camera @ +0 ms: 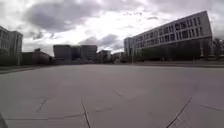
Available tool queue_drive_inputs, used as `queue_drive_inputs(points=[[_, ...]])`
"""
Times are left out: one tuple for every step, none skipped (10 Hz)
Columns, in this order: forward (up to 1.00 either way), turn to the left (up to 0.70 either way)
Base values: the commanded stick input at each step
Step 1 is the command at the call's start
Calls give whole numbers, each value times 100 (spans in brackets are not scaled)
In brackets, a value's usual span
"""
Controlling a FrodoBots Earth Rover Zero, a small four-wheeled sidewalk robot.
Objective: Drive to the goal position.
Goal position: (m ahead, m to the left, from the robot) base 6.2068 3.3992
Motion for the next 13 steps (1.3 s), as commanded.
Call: queue_drive_inputs(points=[[70,1],[70,1],[70,1],[70,1],[70,12],[70,36],[70,36],[70,33],[70,1],[70,1],[70,1],[70,1],[70,1]])
